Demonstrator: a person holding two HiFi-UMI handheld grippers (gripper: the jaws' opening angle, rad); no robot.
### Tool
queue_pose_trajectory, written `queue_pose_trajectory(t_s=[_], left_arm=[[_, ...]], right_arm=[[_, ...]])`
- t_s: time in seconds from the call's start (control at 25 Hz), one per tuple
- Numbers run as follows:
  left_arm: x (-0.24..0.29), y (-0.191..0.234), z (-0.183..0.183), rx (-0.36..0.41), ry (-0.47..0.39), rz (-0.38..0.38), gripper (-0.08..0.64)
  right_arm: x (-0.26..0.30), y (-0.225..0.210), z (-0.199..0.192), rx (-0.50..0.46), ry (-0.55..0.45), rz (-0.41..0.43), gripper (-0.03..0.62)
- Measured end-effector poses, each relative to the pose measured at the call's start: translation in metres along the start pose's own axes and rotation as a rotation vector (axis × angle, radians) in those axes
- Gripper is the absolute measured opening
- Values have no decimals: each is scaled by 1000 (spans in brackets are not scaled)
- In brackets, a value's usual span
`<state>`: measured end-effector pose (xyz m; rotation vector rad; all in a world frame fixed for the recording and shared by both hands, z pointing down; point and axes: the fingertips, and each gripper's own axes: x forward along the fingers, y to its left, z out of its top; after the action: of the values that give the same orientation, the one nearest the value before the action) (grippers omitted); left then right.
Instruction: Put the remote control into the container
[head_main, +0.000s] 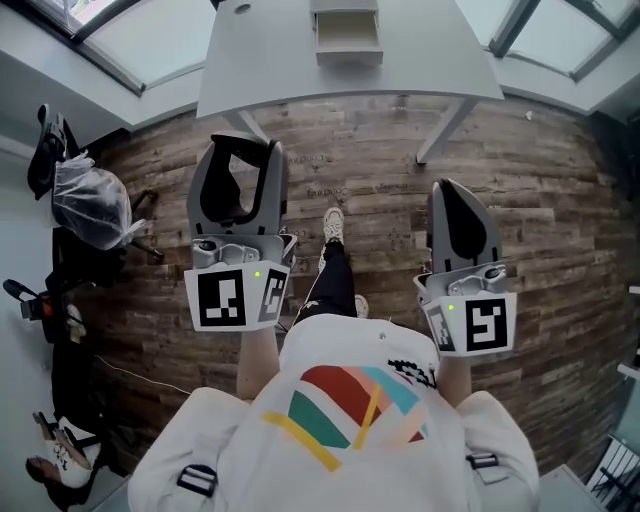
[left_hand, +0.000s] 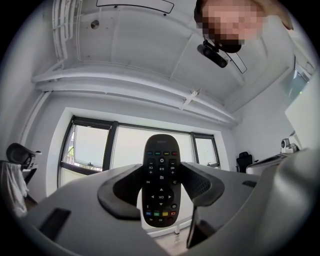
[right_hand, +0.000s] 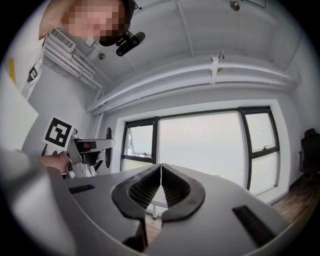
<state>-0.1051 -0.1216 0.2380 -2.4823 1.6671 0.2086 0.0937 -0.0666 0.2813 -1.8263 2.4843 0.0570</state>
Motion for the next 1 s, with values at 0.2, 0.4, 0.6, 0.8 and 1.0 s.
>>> queue_pose_trajectory(t_s=[0.2,0.4,0.6,0.8,1.0], left_arm=[[54,26,-14,-11,-3,-3,253],[118,53,-18,-18,2,7,253],[170,79,-18,-22,-1,13,253],[207,109,-29,-27,0,28,253],[239,140,-40,-41,1,39,253]], right_arm=[[57,-17,-7,-21,13,4,4],[124,-32,0,12,23,30,3],[184,-44,13,12,16,56,4],[235,-50,9,34,19,69,3],[283,-53,5,35,33,73,5]])
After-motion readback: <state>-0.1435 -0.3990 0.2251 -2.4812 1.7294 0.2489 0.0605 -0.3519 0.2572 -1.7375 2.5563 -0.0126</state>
